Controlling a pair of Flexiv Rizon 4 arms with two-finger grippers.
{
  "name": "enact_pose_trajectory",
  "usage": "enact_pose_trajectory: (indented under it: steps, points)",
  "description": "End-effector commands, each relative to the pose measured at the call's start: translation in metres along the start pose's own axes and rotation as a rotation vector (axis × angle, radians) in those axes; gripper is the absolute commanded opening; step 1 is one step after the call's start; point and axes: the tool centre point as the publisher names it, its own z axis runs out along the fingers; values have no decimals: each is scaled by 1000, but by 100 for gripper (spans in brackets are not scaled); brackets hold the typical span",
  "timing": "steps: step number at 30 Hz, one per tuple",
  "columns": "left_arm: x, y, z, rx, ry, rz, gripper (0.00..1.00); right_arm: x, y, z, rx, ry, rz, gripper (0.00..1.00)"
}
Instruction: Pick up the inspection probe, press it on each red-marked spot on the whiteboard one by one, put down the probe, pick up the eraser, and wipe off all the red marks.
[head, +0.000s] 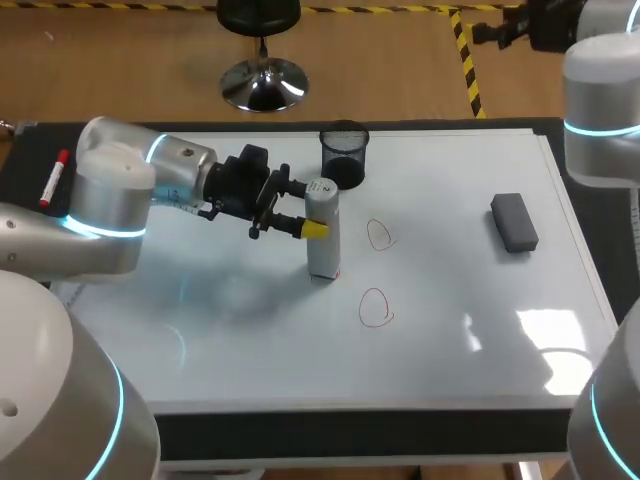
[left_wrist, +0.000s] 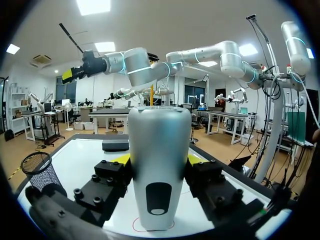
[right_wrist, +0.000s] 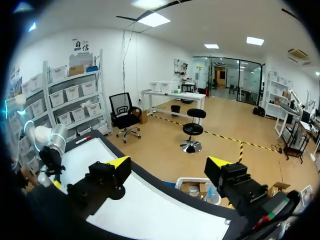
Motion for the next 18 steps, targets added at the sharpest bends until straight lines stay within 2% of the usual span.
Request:
enact_pose_trajectory:
  steps: [1,18]
  points:
    - [-2,8,1,2,3,1,0,26,18,-30,533,40,300,100]
    - [-2,8,1,2,3,1,0,26,18,-30,533,40,300,100]
